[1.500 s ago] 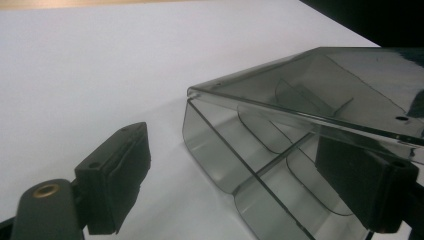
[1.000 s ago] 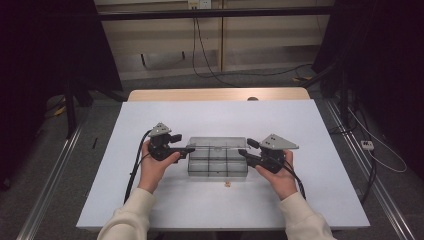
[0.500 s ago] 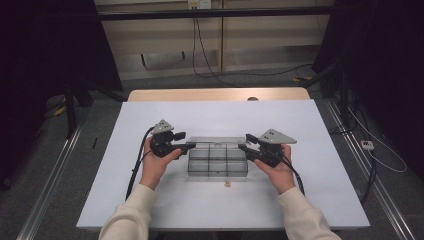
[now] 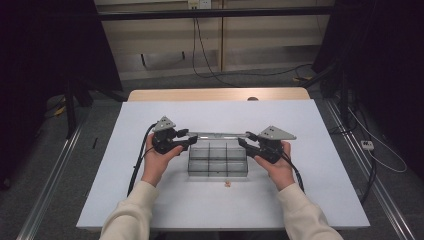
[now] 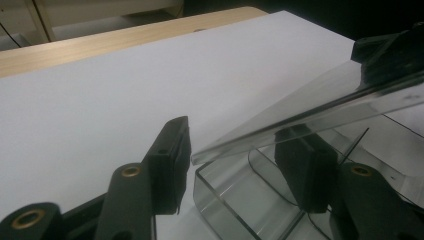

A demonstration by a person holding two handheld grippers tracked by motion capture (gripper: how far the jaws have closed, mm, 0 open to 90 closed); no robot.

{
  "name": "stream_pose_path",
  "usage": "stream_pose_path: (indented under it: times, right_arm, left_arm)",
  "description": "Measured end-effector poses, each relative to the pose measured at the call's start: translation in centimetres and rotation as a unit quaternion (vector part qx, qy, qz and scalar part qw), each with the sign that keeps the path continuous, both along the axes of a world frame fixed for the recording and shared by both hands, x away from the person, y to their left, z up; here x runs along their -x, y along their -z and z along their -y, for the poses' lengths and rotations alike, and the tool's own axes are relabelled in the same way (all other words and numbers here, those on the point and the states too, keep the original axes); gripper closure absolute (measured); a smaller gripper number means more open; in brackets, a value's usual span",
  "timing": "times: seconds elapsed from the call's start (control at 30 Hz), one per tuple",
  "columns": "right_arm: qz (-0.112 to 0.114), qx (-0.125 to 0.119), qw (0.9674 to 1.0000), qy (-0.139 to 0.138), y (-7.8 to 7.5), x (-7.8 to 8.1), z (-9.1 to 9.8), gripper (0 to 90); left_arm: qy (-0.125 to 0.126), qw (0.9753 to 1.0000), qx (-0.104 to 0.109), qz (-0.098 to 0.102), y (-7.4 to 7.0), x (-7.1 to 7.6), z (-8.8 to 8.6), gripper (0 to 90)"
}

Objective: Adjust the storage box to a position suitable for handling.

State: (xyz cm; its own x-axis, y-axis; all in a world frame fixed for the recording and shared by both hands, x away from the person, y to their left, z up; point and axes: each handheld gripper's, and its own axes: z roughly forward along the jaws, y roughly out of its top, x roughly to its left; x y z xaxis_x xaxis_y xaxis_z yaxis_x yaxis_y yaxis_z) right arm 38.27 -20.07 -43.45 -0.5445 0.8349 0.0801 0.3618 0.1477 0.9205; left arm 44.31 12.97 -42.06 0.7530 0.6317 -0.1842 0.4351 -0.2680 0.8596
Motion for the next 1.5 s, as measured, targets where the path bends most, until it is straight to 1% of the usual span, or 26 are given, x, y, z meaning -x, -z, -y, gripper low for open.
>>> stream_pose_path:
  times: [0.37, 0.5, 0.6, 0.7, 0.8, 0.9, 1.0, 1.07, 1.17, 1.3, 1.4, 1.5]
  right_arm:
    - [0.000, -0.004, 1.0000, 0.002, 0.0, -0.2, 0.1, 58.9]
    - [0.001, -0.002, 1.0000, 0.002, 0.0, -0.3, 0.1, 58.9]
    - [-0.001, -0.003, 1.0000, 0.002, 0.0, -0.3, 0.1, 59.2]
    - [-0.002, -0.004, 1.0000, 0.003, 0.0, -0.5, 0.1, 59.2]
    - [0.000, -0.002, 1.0000, 0.003, 0.0, -0.7, 0.0, 59.1]
    - [0.003, 0.004, 1.0000, 0.002, -0.1, -0.8, -0.1, 58.8]
    - [0.004, 0.003, 1.0000, 0.001, -0.2, -1.0, -0.2, 58.9]
    - [0.002, -0.001, 1.0000, 0.000, -0.2, -1.2, -0.2, 59.5]
    - [0.004, 0.005, 1.0000, 0.001, -0.1, -1.5, -0.5, 59.3]
    - [0.005, 0.006, 1.0000, 0.001, -0.1, -1.7, -0.4, 59.8]
    - [0.005, 0.007, 1.0000, 0.004, -0.2, -1.9, -0.5, 59.9]
    - [0.004, 0.007, 0.9999, 0.006, -0.2, -2.2, -0.5, 61.5]
  left_arm:
    - [0.007, 0.9999, -0.001, 0.008, -0.1, -0.2, 0.5, 56.9]
    - [0.008, 0.9999, 0.000, 0.009, -0.1, -0.3, 0.6, 57.2]
    - [0.009, 0.9999, -0.003, 0.013, -0.1, -0.3, 0.8, 57.9]
    - [0.008, 0.9999, -0.001, 0.011, -0.1, -0.4, 0.7, 58.7]
    - [0.010, 0.9999, -0.004, 0.010, -0.1, -0.4, 0.7, 59.2]
    - [0.009, 0.9999, -0.004, 0.011, -0.1, -0.5, 0.8, 59.6]
    - [0.008, 0.9999, -0.002, 0.011, -0.1, -0.6, 0.8, 60.4]
    - [0.007, 0.9999, -0.001, 0.010, -0.1, -0.7, 0.7, 61.2]
    - [0.007, 0.9999, -0.002, 0.010, -0.1, -0.9, 0.7, 62.4]
    - [0.005, 0.9999, -0.003, 0.010, -0.1, -1.1, 0.9, 63.3]
    - [0.005, 0.9999, -0.009, 0.013, -0.1, -1.4, 1.0, 63.9]
    - [0.005, 0.9998, -0.006, 0.016, 0.0, -1.5, 1.1, 65.2]
